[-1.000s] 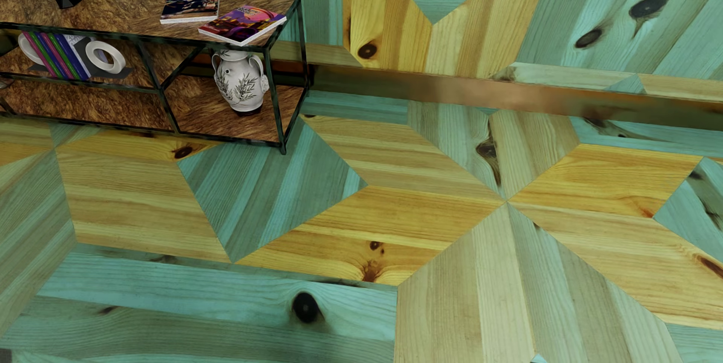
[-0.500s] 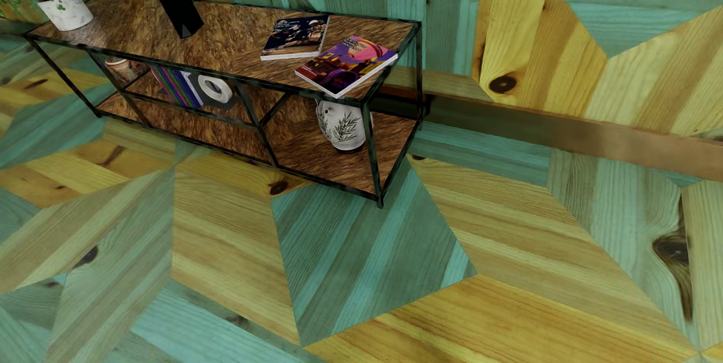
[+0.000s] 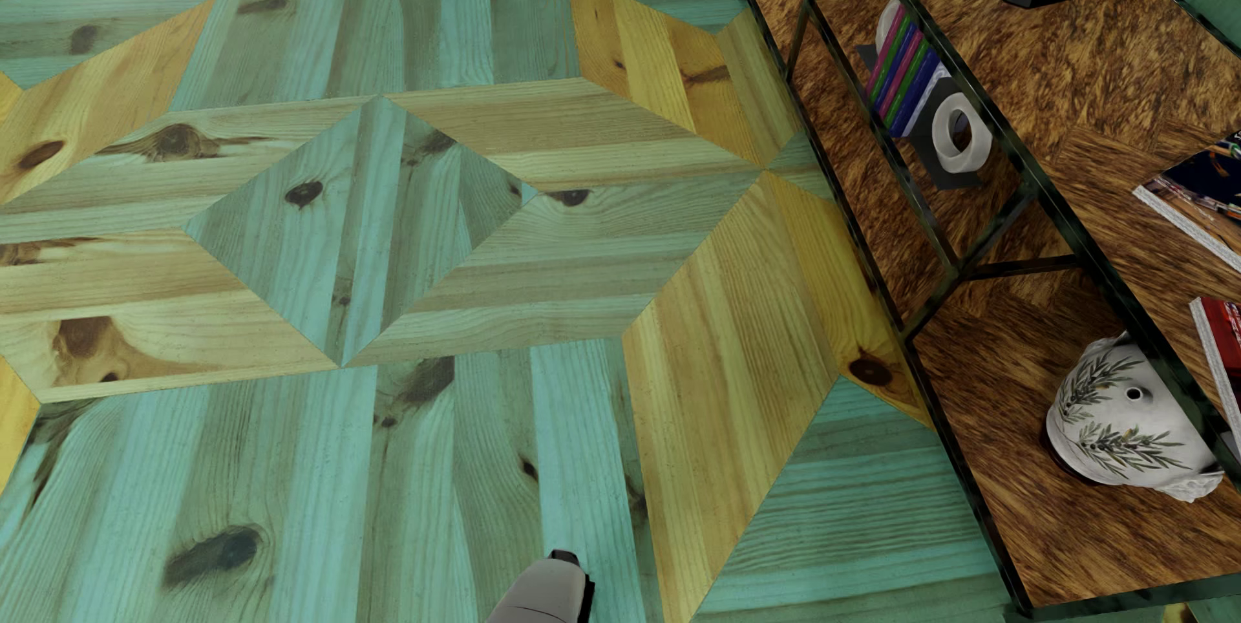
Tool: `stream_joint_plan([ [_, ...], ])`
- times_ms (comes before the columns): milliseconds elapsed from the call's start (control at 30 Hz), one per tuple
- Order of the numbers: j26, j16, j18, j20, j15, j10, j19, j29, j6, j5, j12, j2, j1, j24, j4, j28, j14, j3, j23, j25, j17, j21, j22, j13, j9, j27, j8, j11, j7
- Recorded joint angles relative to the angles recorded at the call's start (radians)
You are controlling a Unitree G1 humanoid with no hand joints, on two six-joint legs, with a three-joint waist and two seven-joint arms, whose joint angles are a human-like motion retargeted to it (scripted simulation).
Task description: Walk to the officechair
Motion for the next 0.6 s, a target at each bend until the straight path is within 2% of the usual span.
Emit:
stream_joint_plan([
  [33,0.000,-0.001,0.000,0.030,0.009,0.000,0.000,0.000,-0.005,0.024,0.011,-0.088,0.047,0.000,-0.032,0.000,-0.067,-0.056,0.026,0.000,0.005,0.009,-0.030,0.006,-0.006,0.000,0.000,0.140,0.000],
  [67,0.000,0.001,0.000,0.020,-0.032,-0.026,0.000,0.000,-0.018,0.038,-0.004,-0.160,0.135,0.000,-0.079,0.000,-0.115,-0.121,0.036,0.000,0.008,0.023,-0.059,0.016,0.016,0.000,0.000,0.294,0.000],
  [133,0.000,0.006,0.000,0.012,-0.168,-0.143,0.000,0.000,-0.017,0.090,-0.085,-0.359,0.347,0.000,-0.157,0.000,-0.194,-0.227,0.057,0.000,0.019,0.052,-0.121,0.068,0.038,0.000,0.000,0.516,0.000],
  [167,0.000,0.009,0.000,0.066,-0.225,-0.210,0.000,0.000,-0.014,0.121,-0.120,-0.455,0.467,0.000,-0.177,0.000,-0.257,-0.277,0.065,0.000,0.017,0.083,-0.172,0.094,0.051,0.000,0.000,0.524,0.000],
  [200,0.000,0.012,0.000,0.131,-0.243,-0.258,0.000,0.000,-0.013,0.138,-0.158,-0.575,0.549,0.000,-0.189,0.000,-0.313,-0.329,0.083,0.000,0.013,0.119,-0.226,0.116,0.044,0.000,0.000,0.481,0.000],
  [233,0.000,0.021,0.000,0.190,-0.245,-0.295,0.000,0.000,-0.003,0.169,-0.189,-0.631,0.658,0.000,-0.159,0.000,-0.370,-0.388,0.096,0.000,0.016,0.130,-0.284,0.147,0.050,0.000,0.000,0.361,0.000],
  [267,0.000,0.031,0.000,0.268,-0.221,-0.328,0.000,0.000,-0.004,0.169,-0.223,-0.694,0.731,0.000,-0.145,0.000,-0.425,-0.439,0.113,0.000,0.017,0.151,-0.353,0.171,0.041,0.000,0.000,0.220,0.000],
  [333,0.000,0.041,0.000,0.359,-0.151,-0.374,0.000,0.000,-0.006,0.164,-0.313,-0.756,0.877,0.000,-0.119,0.000,-0.520,-0.499,0.132,0.000,0.022,0.161,-0.441,0.221,0.014,0.000,0.000,-0.130,0.000],
  [367,0.000,0.055,0.000,0.387,-0.149,-0.381,0.000,0.000,-0.009,0.161,-0.349,-0.776,0.928,0.000,-0.110,0.000,-0.548,-0.518,0.134,0.000,0.022,0.165,-0.487,0.243,-0.007,0.000,0.000,-0.267,0.000],
  [400,0.000,0.064,0.000,0.420,-0.178,-0.380,0.000,0.000,-0.016,0.147,-0.369,-0.801,0.974,0.000,-0.093,0.000,-0.547,-0.545,0.137,0.000,0.020,0.166,-0.523,0.257,-0.020,0.000,0.000,-0.293,0.000],
  [433,0.000,0.063,0.000,0.448,-0.168,-0.358,0.000,0.000,-0.006,0.144,-0.379,-0.818,1.012,0.000,-0.036,0.000,-0.513,-0.592,0.144,0.000,0.019,0.165,-0.541,0.270,-0.020,0.000,0.000,-0.242,0.000],
  [467,0.000,0.054,0.000,0.465,-0.093,-0.298,0.000,0.000,0.016,0.157,-0.372,-0.863,1.025,0.000,0.017,0.000,-0.435,-0.611,0.169,0.000,0.020,0.179,-0.543,0.267,-0.021,0.000,0.000,-0.103,0.000],
  [500,0.000,0.025,0.000,0.467,-0.080,-0.180,0.000,0.000,0.056,0.202,-0.347,-0.875,1.014,0.000,0.076,0.000,-0.294,-0.603,0.223,0.000,0.024,0.201,-0.508,0.245,-0.008,0.000,0.000,0.028,0.000],
  [533,0.000,0.015,0.000,0.460,-0.129,0.009,0.000,0.000,0.062,0.228,-0.319,-0.824,0.955,0.000,0.096,0.000,-0.134,-0.574,0.254,0.000,0.033,0.204,-0.471,0.210,0.001,0.000,0.000,0.093,0.000],
  [567,0.000,0.020,0.000,0.406,-0.190,0.276,0.000,0.000,0.049,0.245,-0.307,-0.773,0.826,0.000,0.068,0.000,-0.018,-0.537,0.228,0.000,0.050,0.179,-0.431,0.201,-0.006,0.000,0.000,0.112,0.000],
  [600,0.000,0.014,0.000,0.342,-0.206,0.489,0.000,0.000,0.058,0.285,-0.302,-0.678,0.717,0.000,0.070,0.000,-0.029,-0.460,0.183,0.000,0.059,0.162,-0.376,0.186,0.007,0.000,0.000,0.074,0.000],
])
